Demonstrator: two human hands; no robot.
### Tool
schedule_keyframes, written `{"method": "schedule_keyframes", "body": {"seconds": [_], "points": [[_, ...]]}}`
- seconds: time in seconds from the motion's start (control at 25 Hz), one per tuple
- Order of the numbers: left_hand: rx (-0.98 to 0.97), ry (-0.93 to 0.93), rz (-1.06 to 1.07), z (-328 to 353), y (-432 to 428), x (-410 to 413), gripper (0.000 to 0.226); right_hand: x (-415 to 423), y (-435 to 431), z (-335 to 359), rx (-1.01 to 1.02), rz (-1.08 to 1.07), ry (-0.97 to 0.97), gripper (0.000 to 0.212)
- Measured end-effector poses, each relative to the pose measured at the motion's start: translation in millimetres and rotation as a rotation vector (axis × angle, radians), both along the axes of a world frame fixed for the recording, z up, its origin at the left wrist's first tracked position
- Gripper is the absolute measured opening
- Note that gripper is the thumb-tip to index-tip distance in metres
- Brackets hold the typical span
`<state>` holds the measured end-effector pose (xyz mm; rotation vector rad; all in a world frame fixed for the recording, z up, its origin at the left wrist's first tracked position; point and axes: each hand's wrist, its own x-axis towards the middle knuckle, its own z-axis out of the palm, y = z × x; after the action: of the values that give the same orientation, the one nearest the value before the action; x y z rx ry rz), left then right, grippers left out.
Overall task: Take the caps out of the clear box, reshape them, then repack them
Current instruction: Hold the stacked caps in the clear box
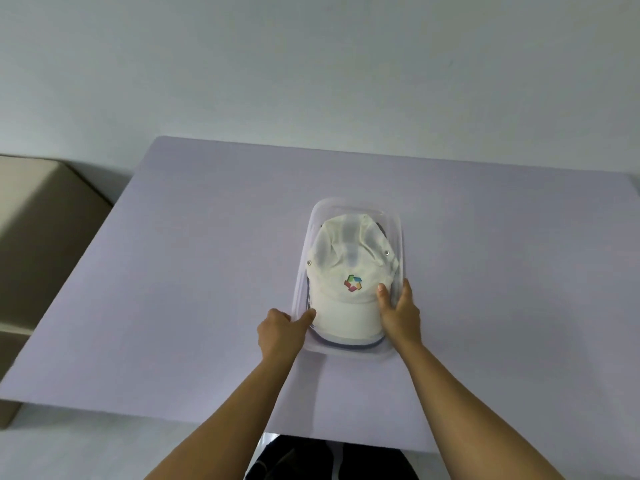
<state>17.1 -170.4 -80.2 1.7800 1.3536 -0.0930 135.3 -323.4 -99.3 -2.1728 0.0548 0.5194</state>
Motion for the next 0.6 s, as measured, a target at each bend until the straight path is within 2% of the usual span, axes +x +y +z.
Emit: {"method": "schedule_keyframes", "body": {"seconds": [0.16,0.6], "points": [[0.022,0.032,-0.078,2.2,2.1,-0.8,0.060,0.6,1.2,-1.1,-0.016,0.000,-0.013,0.068],[0.083,0.064,-0.186,4.3,8.6,-2.0,0.052,1.8,0.1,-4.0,0.006,-0.001,-0.014,0.066]]}}
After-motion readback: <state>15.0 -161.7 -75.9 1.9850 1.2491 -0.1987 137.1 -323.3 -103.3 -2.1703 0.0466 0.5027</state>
